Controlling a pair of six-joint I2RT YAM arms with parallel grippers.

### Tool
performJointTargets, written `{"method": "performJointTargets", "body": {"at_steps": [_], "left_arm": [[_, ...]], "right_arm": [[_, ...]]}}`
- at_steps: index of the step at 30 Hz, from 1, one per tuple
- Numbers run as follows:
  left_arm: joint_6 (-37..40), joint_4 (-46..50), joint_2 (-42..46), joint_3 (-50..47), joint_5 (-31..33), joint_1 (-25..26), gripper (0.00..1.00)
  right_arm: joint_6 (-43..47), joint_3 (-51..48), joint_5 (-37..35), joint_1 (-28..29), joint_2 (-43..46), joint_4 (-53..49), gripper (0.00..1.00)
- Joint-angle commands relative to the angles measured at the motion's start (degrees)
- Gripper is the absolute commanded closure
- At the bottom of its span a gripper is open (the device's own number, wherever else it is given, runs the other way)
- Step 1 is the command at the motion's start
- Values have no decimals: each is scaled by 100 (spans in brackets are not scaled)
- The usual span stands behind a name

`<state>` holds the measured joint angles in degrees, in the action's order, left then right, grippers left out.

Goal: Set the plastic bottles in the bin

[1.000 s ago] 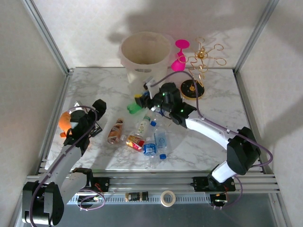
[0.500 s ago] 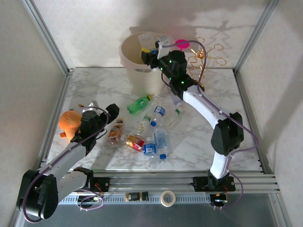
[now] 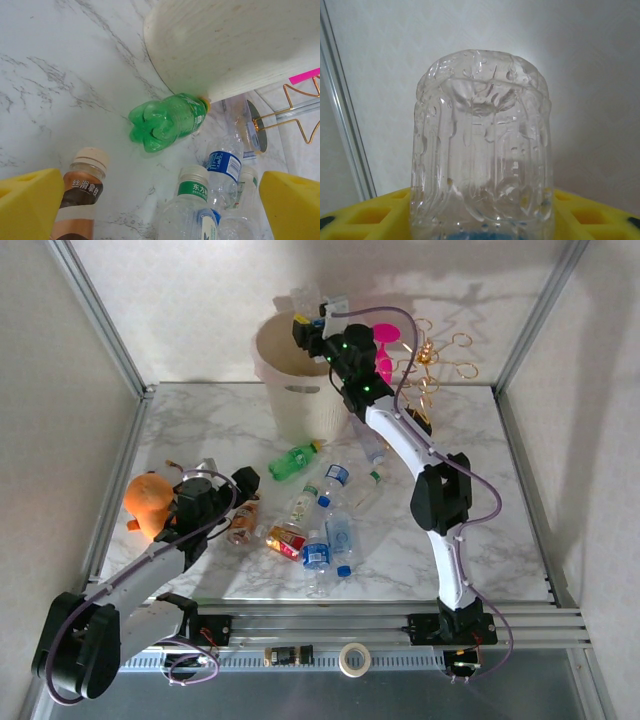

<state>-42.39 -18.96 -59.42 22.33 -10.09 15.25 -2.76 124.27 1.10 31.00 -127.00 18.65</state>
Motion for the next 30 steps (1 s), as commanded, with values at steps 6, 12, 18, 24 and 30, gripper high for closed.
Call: {"method": "performJointTargets", "body": {"at_steps": [6, 12, 18, 24, 30], "left_arm": [[-5, -2, 359, -70, 218, 72, 0], [20, 241, 595, -115, 391, 79, 0], [-34, 279, 638, -190, 413, 79, 0], [-148, 125, 615, -228, 435, 91, 0], [-164, 117, 602, -243, 481, 89, 0]], "right_arm": [[-73, 466, 231, -24, -595, 121, 48], [-136, 456, 219, -20, -719, 147, 39], [-172, 454, 249, -22, -678, 190, 20], [-104, 420, 377, -11, -418, 70, 13], [19, -184, 434, 60, 243, 167, 11]]}}
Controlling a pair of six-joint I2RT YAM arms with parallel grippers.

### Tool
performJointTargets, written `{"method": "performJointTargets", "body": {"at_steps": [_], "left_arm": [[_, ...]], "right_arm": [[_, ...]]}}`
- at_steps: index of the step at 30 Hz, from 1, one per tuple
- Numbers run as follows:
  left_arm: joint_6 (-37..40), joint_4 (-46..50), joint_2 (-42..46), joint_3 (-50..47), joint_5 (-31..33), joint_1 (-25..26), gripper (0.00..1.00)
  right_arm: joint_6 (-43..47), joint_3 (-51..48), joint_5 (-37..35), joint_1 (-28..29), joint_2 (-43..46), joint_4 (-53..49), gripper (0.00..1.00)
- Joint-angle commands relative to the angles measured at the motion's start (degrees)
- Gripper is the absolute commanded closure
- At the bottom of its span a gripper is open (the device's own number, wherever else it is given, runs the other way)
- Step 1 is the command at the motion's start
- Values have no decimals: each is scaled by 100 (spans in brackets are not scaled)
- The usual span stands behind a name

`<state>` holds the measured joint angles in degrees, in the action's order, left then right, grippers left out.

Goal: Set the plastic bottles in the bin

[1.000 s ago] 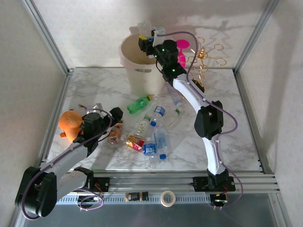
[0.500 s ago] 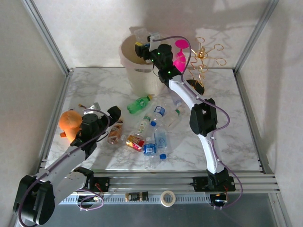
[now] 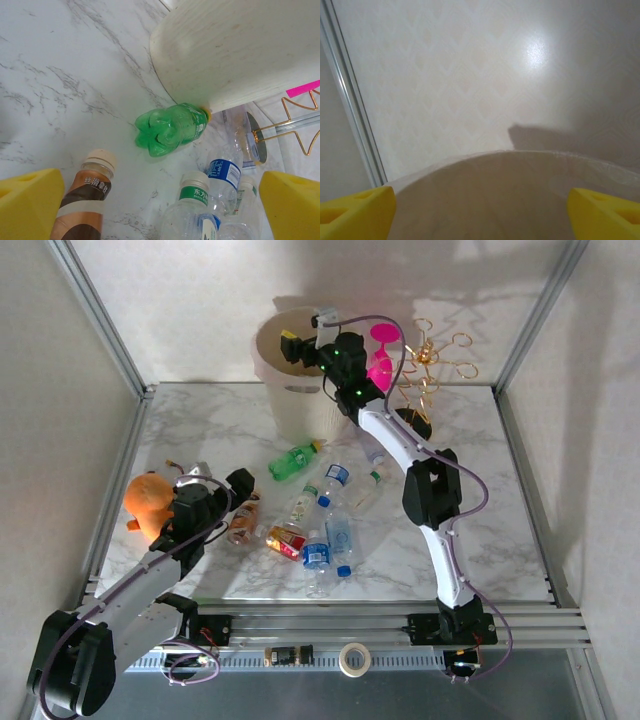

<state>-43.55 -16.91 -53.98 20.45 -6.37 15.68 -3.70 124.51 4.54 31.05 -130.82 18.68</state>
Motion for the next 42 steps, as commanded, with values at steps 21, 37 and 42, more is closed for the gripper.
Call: {"method": "performJointTargets", "body": {"at_steps": [21, 37, 42], "left_arm": [[51, -108, -593, 220, 269, 103, 0], [778, 1324, -1227, 764, 269, 119, 0], [744, 1575, -1359, 653, 189, 162, 1]], "right_arm": [[-235, -5478, 35, 631, 3996, 1488, 1], [-1767, -7871, -1499, 1109, 4838, 971, 1], [-2052, -8000, -1723, 1114, 4782, 1048, 1]]}}
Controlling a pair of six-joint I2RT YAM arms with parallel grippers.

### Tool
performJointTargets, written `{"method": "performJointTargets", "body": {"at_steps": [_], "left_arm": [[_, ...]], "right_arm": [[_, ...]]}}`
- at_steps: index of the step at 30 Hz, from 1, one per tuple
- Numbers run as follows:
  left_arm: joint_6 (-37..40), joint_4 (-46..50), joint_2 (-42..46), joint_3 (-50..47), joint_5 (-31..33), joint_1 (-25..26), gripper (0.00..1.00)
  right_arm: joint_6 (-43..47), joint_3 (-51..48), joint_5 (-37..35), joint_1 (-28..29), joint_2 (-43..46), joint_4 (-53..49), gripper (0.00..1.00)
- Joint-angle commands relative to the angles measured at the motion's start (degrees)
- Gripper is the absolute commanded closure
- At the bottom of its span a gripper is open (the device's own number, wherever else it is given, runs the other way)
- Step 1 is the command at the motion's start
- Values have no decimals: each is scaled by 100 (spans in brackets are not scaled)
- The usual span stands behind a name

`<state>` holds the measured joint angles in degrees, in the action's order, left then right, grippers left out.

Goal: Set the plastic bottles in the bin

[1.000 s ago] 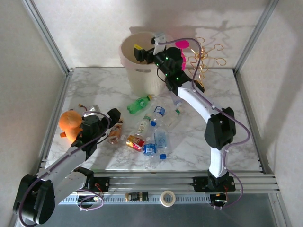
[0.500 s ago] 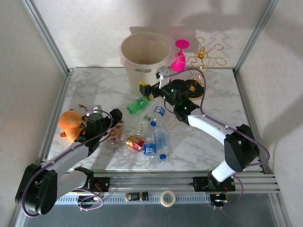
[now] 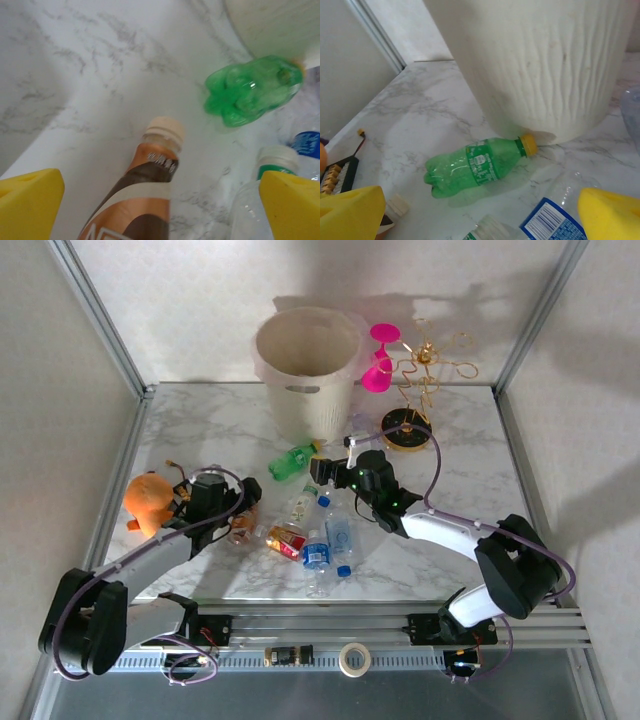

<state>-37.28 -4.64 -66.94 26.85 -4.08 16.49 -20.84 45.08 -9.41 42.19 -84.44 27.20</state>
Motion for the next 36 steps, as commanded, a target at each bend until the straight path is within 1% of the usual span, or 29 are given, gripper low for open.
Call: {"method": "performJointTargets", "body": {"at_steps": [1, 7, 14, 22, 29, 31, 35, 36], "left_arm": [[115, 382, -78, -17, -41, 99, 0], [180, 557, -175, -13, -1, 225, 0], [343, 833, -295, -31, 369, 411, 1], [378, 735, -625, -4, 563, 696, 6], [410, 658, -967, 30, 810, 776, 6], [431, 626, -1034, 38, 836, 785, 10], [441, 593, -1115, 48, 871, 794, 21], [441, 588, -1119, 42, 892, 794, 23]], "right_arm": [[-375, -52, -332, -1, 106, 223, 1], [-456, 43, -218, -7, -70, 220, 1], [-463, -32, -287, -2, 13, 204, 1], [-486, -59, -282, -2, -21, 242, 1], [-461, -128, -352, 6, 31, 241, 1], [-439, -140, -369, -1, 39, 233, 1], [-426, -173, -397, -2, 66, 229, 1], [-422, -179, -410, -7, 68, 232, 1]]}}
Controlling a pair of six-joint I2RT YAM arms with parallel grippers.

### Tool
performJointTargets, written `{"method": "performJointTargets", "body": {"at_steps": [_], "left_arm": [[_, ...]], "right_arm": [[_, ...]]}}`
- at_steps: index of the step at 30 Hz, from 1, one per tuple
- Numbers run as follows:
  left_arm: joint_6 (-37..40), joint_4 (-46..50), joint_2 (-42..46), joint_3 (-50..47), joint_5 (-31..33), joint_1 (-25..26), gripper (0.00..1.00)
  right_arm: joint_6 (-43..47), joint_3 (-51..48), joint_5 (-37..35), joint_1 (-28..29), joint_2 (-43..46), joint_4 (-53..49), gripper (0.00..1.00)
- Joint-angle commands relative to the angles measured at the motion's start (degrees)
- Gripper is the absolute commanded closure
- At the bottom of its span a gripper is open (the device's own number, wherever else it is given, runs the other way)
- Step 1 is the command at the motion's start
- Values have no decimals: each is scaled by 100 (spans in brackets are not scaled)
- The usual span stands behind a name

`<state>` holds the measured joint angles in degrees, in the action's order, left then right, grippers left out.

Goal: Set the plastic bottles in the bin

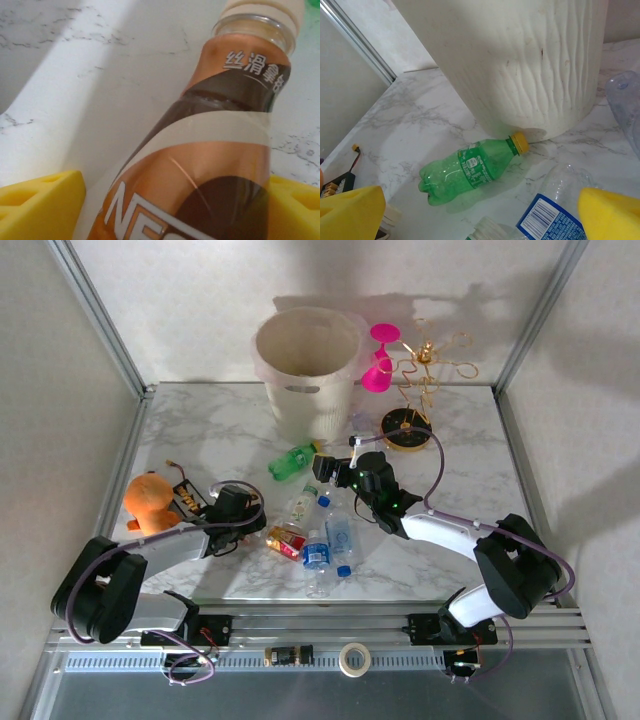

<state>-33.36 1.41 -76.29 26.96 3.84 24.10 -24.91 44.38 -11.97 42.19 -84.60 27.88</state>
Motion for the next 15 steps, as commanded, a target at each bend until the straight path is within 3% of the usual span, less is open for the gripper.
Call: {"method": "performJointTargets", "body": {"at_steps": [1, 10, 15], "left_arm": [[49, -25, -176, 34, 115, 34, 25], [75, -62, 47, 26, 246, 34, 47], [80, 12, 381, 200, 458, 42, 51]], "right_arm": [[-16, -121, -159, -9, 87, 165, 1], [-8, -175, -226, -2, 116, 192, 1], [3, -253, -288, -3, 186, 218, 1]]}}
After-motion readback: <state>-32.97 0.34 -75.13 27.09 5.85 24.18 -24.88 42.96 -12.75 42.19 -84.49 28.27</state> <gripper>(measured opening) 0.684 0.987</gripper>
